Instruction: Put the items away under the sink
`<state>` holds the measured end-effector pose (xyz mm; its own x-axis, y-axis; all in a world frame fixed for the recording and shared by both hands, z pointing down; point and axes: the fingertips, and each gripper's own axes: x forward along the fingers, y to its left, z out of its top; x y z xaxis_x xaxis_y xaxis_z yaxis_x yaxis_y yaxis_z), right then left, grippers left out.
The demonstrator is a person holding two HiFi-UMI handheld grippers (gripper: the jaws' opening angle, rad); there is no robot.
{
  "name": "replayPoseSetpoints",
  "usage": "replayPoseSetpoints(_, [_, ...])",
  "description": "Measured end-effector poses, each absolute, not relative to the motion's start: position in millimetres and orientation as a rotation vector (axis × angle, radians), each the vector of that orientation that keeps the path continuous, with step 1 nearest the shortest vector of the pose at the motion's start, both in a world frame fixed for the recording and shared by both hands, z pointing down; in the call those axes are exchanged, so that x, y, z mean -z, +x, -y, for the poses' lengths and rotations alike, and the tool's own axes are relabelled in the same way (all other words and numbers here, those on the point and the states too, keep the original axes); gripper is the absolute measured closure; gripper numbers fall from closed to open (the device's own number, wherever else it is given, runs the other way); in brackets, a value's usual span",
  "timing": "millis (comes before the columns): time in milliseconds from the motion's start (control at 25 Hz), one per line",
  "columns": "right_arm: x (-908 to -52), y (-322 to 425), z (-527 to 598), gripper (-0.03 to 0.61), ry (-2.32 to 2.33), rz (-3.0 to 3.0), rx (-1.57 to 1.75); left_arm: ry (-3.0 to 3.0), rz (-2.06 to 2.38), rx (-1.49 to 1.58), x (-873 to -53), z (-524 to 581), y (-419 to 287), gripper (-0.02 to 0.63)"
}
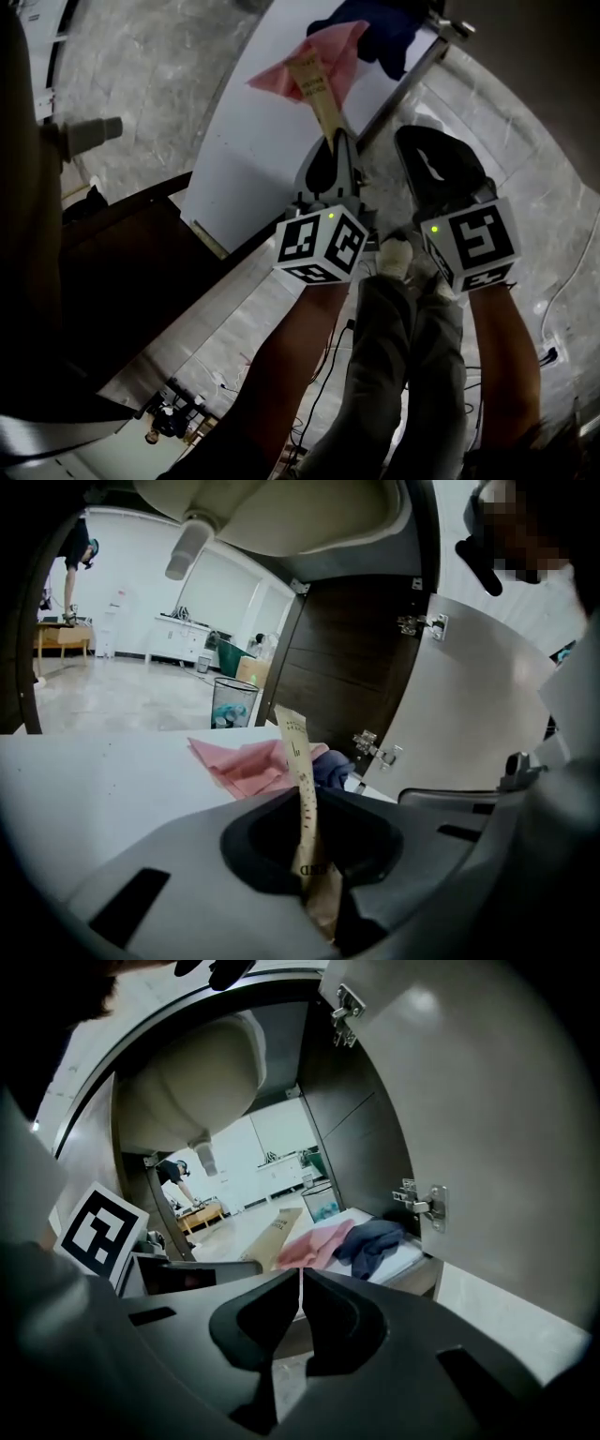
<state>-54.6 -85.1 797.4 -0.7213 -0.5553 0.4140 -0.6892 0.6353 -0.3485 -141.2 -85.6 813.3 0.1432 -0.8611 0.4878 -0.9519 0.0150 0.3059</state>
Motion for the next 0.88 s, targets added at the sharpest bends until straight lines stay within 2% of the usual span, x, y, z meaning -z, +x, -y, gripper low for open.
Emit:
replayPoseSetpoints(480, [-799, -77, 109, 0.541, 0.942, 2.631, -0.640, 1.844, 1.809, -0.241, -822, 125, -151, 0.572])
replayPoseSetpoints(880, [-804, -70, 132, 0.541, 0.999, 2.612, -0.717, 1.823, 1.840, -0.304, -828, 146, -160, 0.572])
